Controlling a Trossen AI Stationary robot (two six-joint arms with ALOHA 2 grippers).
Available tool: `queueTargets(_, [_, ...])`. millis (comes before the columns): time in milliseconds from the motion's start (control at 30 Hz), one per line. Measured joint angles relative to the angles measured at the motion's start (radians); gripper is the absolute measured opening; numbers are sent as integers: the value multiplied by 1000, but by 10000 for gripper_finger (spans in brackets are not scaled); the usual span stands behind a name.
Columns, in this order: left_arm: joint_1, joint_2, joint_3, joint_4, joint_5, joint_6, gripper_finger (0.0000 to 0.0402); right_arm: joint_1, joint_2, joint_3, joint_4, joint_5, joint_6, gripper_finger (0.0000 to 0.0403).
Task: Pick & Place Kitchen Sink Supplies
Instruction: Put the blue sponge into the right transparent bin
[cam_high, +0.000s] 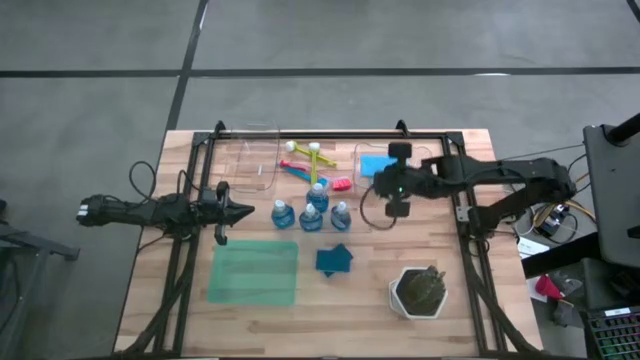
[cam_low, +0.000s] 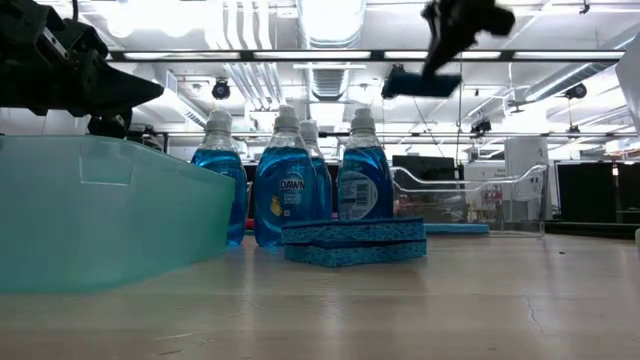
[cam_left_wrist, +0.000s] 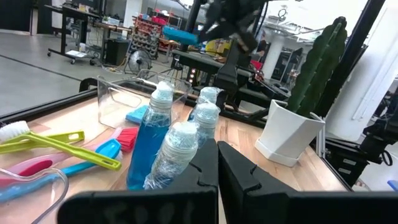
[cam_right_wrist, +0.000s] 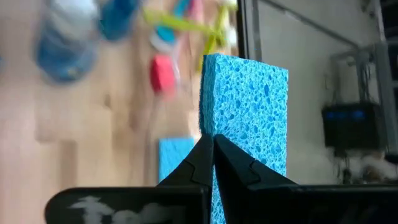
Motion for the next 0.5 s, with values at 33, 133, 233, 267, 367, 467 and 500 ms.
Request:
queueTargets(33, [0, 0, 0, 0, 0, 0, 0, -29, -11, -21, 0, -3, -5, 8])
queueTargets(133, [0, 0, 0, 0, 0, 0, 0, -106, -39, -91, 21, -42, -34, 8])
queueTargets(233, [0, 0, 0, 0, 0, 0, 0, -159, -56, -158, 80, -70, -91, 8])
queueTargets(267, [0, 0, 0, 0, 0, 0, 0, -173, -58, -179, 101, -79, -108, 8])
queueTargets(367, [0, 0, 0, -1, 0, 0, 0, -206, -58, -237, 166, -93, -155, 8])
queueTargets(467, [0, 0, 0, -1, 0, 0, 0, -231, -58, -287, 231, -128, -183, 8])
queueTargets(500, [0, 0, 0, -1, 0, 0, 0, -238, -58, -301, 245, -135, -187, 8])
